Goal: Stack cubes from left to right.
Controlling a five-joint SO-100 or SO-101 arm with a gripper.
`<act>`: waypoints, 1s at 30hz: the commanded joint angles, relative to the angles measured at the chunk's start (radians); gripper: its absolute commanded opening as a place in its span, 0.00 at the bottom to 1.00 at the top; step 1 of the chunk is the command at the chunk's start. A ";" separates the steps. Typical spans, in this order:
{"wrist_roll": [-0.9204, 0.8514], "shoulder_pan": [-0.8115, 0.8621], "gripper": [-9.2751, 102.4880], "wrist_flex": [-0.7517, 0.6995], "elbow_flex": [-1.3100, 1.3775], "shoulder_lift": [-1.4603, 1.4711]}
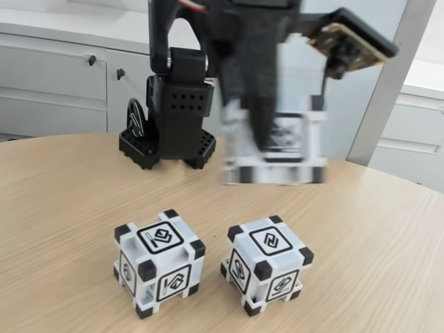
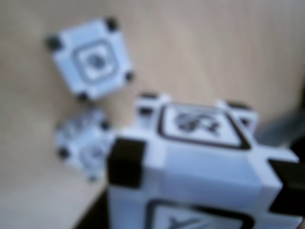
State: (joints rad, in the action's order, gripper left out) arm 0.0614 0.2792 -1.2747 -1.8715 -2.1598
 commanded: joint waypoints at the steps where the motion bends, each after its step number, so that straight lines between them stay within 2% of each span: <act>1: -0.037 0.067 0.27 0.014 0.018 -0.015; 22: -0.121 0.112 0.25 -0.002 -0.158 -0.034; 30: -0.156 0.219 0.26 0.000 -0.158 -0.034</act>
State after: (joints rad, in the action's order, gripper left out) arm -0.0752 0.4771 -1.2763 -2.0371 -2.1690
